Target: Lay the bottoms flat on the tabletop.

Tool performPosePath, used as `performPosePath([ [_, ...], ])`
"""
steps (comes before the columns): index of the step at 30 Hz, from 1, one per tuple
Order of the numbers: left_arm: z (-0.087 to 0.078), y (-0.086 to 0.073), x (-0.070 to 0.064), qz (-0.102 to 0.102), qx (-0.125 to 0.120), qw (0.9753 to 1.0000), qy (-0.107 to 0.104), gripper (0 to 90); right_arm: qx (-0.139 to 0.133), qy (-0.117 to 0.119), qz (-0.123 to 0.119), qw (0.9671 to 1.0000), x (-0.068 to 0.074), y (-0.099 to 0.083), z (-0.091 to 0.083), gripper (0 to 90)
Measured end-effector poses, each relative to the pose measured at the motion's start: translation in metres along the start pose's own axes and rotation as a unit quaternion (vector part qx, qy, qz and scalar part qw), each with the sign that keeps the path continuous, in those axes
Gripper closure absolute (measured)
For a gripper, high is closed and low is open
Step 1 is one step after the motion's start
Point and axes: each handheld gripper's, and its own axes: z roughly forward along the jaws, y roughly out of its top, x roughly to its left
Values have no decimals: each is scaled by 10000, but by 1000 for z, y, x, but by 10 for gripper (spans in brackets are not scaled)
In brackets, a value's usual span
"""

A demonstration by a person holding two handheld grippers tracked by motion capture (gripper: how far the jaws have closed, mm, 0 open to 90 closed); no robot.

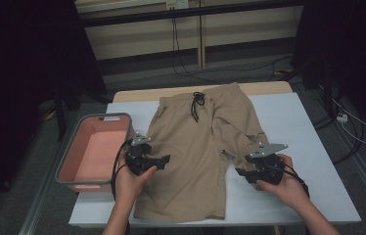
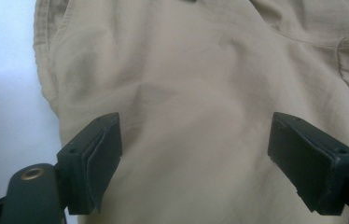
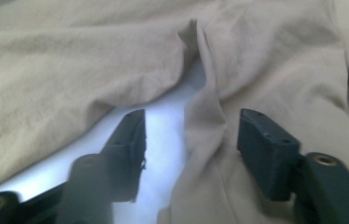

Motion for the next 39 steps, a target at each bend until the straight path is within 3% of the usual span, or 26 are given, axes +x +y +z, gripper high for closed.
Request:
performPosePath([
  [3, 2, -1, -1, -2, 36, 10000, 7, 179, 233, 42, -17, 9997, 0, -5, 9, 529],
  [8, 2, -1, -1, 28, 60, 10000, 20, 180, 352, -296, -92, 9989, -3, -7, 16, 696],
  [9, 2, 0, -2, 28, 47, 10000, 21, 180, 341, -207, 17, 9992, -5, -6, 17, 753],
  [11, 2, 0, -3, 54, 51, 10000, 8, 181, 325, -202, 6, 9993, -5, -4, 16, 867],
  [17, 4, 2, -7, 117, 54, 9999, -56, 180, -114, 444, 258, 9986, 12, 20, 12, 885],
  [20, 3, 2, -8, 116, 82, 9999, -73, 179, -257, 716, 300, 9967, 24, 33, 25, 885],
  [22, 3, 2, -8, 110, 41, 9999, -58, 180, -175, 808, 297, 9961, 32, 37, 39, 883],
  [26, 4, 1, -8, 104, 42, 9998, -158, 175, 7, 757, 81, 9971, 43, 37, 52, 867],
  [28, 3, 1, -7, 112, 63, 9998, -160, 172, -21, 816, 176, 9965, 41, 34, 53, 830],
  [29, 3, 1, -8, 91, 37, 9998, -150, 170, -73, 901, 312, 9954, 38, 33, 52, 801],
  [32, 2, 2, -8, 97, 21, 9998, -175, 170, -229, 863, 486, 9948, 32, 32, 42, 673],
  [35, 1, 2, -8, 108, 9, 9998, -187, 170, -316, 792, 495, 9951, 28, 31, 24, 530],
  [39, 0, 2, -7, 73, 6, 9998, -191, 170, -602, 517, 725, 9942, 11, 24, -9, 472],
])
